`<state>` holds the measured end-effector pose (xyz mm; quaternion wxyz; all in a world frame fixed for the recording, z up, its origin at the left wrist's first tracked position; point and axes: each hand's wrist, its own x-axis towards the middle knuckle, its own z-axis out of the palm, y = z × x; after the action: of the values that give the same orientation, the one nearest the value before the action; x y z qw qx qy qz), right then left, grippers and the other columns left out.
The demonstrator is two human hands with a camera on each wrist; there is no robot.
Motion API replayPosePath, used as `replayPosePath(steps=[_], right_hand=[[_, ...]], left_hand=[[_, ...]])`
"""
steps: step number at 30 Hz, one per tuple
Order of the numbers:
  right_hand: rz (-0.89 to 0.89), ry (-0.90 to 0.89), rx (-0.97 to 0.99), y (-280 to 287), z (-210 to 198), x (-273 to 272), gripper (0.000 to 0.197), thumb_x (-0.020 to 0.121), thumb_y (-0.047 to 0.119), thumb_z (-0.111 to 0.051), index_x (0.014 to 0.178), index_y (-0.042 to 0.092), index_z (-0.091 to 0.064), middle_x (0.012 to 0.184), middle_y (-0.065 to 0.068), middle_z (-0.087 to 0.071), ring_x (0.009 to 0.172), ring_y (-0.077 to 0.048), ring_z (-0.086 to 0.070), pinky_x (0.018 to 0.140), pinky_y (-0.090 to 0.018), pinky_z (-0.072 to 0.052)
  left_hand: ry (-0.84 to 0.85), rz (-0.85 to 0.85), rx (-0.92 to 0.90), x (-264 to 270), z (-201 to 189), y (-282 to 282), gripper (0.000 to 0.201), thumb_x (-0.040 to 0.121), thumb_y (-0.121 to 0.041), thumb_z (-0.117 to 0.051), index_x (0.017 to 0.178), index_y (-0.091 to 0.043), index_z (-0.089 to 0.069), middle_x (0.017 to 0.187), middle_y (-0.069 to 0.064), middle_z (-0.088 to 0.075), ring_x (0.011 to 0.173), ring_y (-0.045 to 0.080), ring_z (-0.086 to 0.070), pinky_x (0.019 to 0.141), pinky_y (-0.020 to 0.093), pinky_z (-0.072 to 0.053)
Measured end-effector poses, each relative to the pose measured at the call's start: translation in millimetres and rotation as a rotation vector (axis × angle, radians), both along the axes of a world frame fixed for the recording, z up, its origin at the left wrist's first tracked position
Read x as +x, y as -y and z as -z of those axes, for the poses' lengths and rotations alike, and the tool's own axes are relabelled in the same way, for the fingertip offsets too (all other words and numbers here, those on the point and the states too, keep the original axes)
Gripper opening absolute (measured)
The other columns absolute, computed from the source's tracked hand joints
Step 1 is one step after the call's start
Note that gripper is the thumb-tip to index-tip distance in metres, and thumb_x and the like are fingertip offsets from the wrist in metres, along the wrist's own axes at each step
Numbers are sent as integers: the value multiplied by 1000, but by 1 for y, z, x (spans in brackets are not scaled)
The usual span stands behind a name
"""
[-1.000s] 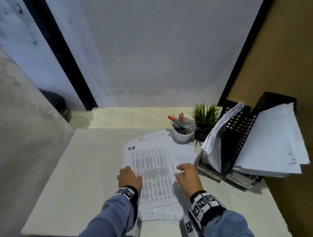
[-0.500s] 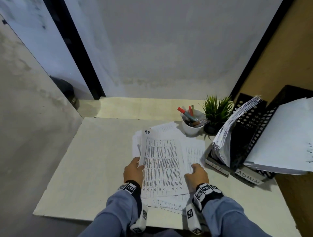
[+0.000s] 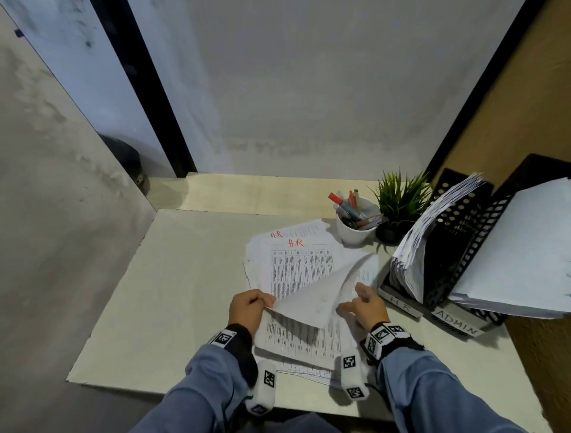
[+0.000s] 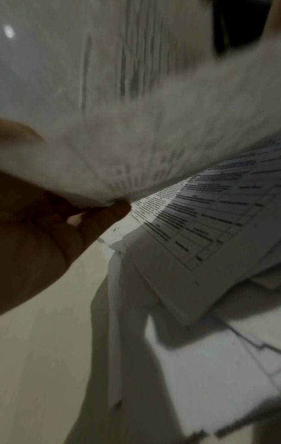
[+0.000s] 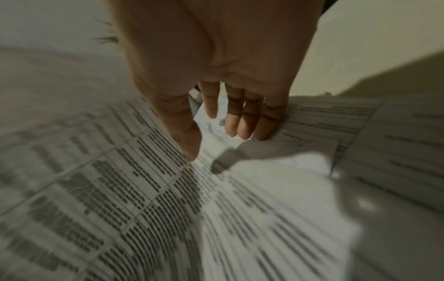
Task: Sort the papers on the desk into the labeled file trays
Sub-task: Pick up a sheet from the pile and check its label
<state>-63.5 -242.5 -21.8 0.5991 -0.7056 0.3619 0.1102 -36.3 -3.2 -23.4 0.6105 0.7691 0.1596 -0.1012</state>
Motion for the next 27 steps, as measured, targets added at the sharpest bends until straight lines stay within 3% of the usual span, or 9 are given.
replayPosePath(steps=[3, 6, 10, 12, 14, 18, 21, 24, 27], right_hand=[[21, -62, 52, 4, -6, 3, 46, 73, 1, -73, 115, -4, -53, 112, -15, -60, 89, -27, -60, 72, -27, -48], [24, -50, 68, 7, -5, 5, 37, 72, -12, -67, 107, -14, -59, 63, -9, -70, 55, -18, -62, 39, -15, -44], [32, -111, 59, 11, 6, 9, 18, 66, -12, -67, 84, -11, -66, 87, -18, -68, 79, -27, -62, 62, -28, -50], [25, -149, 31, 12, 10, 9, 17, 71, -6, -68, 81, 5, -60, 89, -11, -62, 86, -22, -56, 63, -24, -44], [10, -121, -19, 15, 14, 9, 24, 72, 2, -73, 84, 15, -56, 88, -8, -58, 81, -20, -54, 59, -21, -42], [-42, -121, -16, 12, 10, 5, 29, 76, 5, -72, 69, 25, -51, 78, 2, -54, 70, -12, -52, 56, -17, -41], [-55, -137, -33, 9, 8, 4, 21, 75, 9, -74, 84, 18, -57, 87, -2, -58, 85, -23, -62, 57, -18, -42], [-19, -134, -10, 8, 7, 4, 24, 78, 8, -70, 93, 16, -54, 96, -5, -55, 79, -17, -54, 55, -14, -40], [105, -132, 81, 8, 9, 6, 26, 78, 4, -69, 95, 14, -53, 102, -14, -59, 77, -17, -56, 56, -13, -39]], left_hand=[[-88, 85, -33, 4, 4, 4, 45, 64, 22, -35, 39, -9, -55, 74, 16, -69, 79, 29, -64, 81, 33, -51], [-129, 2, 54, 10, 8, 8, 44, 61, 19, -36, 39, -13, -57, 80, 9, -70, 87, 32, -63, 79, 37, -54], [-169, -81, 259, 24, 1, 12, 25, 82, 6, -41, 83, -13, -59, 104, 12, -63, 87, 27, -56, 79, 31, -49], [-255, -59, 258, 29, -1, 15, 23, 85, 0, -46, 105, -10, -53, 115, 15, -58, 94, 30, -55, 85, 32, -48], [-309, -11, 258, 33, -2, 16, 37, 84, -4, -57, 120, -4, -47, 121, 16, -55, 97, 29, -55, 79, 28, -45], [-265, 38, 293, 36, -8, 17, 39, 78, -4, -70, 113, -2, -55, 114, 12, -60, 85, 25, -57, 68, 22, -44], [-158, 64, 384, 33, -11, 13, 25, 79, -5, -70, 101, -8, -59, 107, 12, -66, 65, 20, -59, 62, 21, -45], [-40, 181, 465, 29, -11, 6, 31, 83, -4, -62, 114, -8, -62, 107, 14, -68, 92, 29, -64, 76, 23, -44], [27, 243, 491, 26, -11, 0, 39, 88, -1, -51, 124, -10, -60, 107, 15, -70, 95, 29, -64, 80, 22, -43]])
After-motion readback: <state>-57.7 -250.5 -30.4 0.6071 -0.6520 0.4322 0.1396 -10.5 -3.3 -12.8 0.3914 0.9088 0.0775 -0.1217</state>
